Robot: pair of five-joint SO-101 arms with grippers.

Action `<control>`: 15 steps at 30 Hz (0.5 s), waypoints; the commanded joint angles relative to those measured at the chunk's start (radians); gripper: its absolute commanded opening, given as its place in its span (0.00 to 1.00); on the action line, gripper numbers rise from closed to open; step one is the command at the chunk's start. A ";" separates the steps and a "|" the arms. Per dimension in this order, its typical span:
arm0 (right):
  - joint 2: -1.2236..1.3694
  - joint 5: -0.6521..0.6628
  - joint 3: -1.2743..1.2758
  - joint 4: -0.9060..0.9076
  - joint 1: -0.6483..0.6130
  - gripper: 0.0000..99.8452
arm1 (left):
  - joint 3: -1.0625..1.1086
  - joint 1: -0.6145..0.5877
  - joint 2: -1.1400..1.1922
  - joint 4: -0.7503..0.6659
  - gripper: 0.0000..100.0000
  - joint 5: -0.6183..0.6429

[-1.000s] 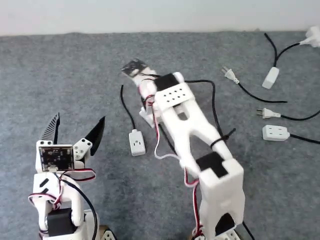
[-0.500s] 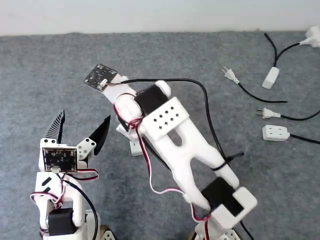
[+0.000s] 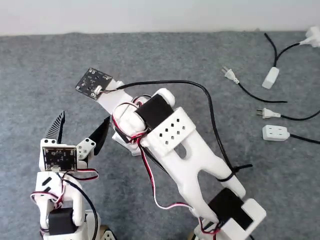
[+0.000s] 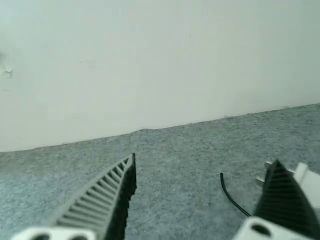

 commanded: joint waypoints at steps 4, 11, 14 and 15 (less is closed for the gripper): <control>-0.091 -0.021 -0.058 0.012 -0.027 0.01 | 0.002 0.006 -0.012 -0.029 0.40 -0.009; -0.140 -0.023 -0.058 0.013 -0.025 0.01 | 0.027 0.009 -0.012 -0.031 0.40 -0.009; -0.150 -0.023 -0.058 0.013 -0.025 0.01 | 0.030 0.031 -0.012 -0.026 0.40 -0.011; -0.151 -0.023 -0.058 0.013 -0.025 0.01 | 0.038 0.043 -0.012 -0.026 0.40 -0.012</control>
